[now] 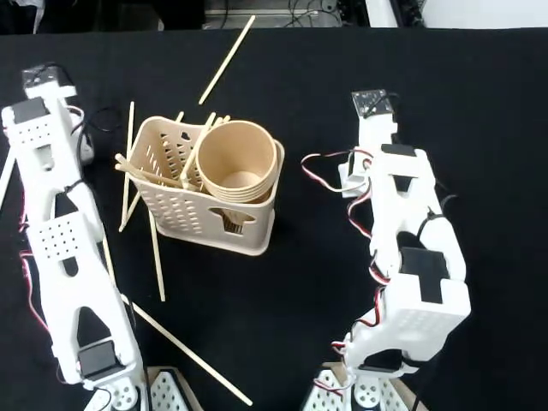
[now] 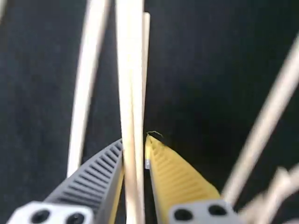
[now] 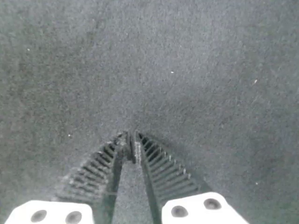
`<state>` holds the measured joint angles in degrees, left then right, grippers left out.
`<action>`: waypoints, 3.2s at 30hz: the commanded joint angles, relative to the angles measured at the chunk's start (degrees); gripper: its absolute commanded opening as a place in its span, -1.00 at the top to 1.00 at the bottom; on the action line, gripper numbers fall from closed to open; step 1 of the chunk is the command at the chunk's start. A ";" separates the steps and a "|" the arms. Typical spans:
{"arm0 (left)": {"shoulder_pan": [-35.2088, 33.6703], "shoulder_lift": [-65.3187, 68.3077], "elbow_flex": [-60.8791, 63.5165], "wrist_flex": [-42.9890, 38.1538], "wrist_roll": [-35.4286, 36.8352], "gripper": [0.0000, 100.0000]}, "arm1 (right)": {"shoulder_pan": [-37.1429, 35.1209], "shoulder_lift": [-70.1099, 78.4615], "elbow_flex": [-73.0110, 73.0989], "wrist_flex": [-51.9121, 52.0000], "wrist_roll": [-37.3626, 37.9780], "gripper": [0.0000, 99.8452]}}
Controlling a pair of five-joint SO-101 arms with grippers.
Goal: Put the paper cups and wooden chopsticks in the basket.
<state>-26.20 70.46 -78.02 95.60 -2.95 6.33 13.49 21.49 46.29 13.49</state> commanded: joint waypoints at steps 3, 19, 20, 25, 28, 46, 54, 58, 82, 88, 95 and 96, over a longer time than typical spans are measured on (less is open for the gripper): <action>1.27 -9.14 1.63 5.45 -4.22 0.94 | -0.97 -0.22 -0.22 -0.79 0.62 0.98; 7.43 -60.92 29.14 -4.04 -3.87 0.94 | -0.97 -0.22 -0.22 -0.79 0.62 0.98; 8.40 -62.07 29.14 -5.63 -3.87 0.94 | -0.97 -0.22 -0.22 -0.79 0.62 0.98; 14.29 -63.38 29.14 -14.33 -3.69 0.94 | -0.97 -0.22 -0.22 -0.44 0.62 0.98; 18.24 -62.95 29.67 -22.59 -3.69 0.94 | -0.97 -0.31 -0.22 -0.44 0.62 0.98; 30.99 -59.34 4.18 -17.23 6.59 0.94 | -0.97 -0.31 -0.22 -0.79 0.62 0.98; 28.18 -56.88 2.68 -15.30 13.98 0.95 | -0.97 -0.31 -0.22 -0.79 0.62 0.98; 27.65 -56.97 1.27 -8.88 14.59 0.95 | -0.97 -0.31 -0.22 -0.79 0.62 0.98; 25.36 -41.76 -17.54 -1.85 17.49 0.76 | -0.97 -0.31 -0.31 -0.79 0.62 0.98; 25.36 -41.14 -17.45 -2.11 16.35 0.34 | -0.97 -0.31 -0.31 -0.79 0.62 0.98; 25.27 -41.67 -17.45 -3.87 15.82 0.35 | -0.97 -0.31 -0.31 -0.79 0.62 0.98; 25.27 -41.85 -17.54 -3.87 15.65 0.35 | -0.97 -0.31 -0.31 -0.79 0.62 0.98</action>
<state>-0.26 29.76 -93.49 93.41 13.67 6.33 13.49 21.49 46.29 13.49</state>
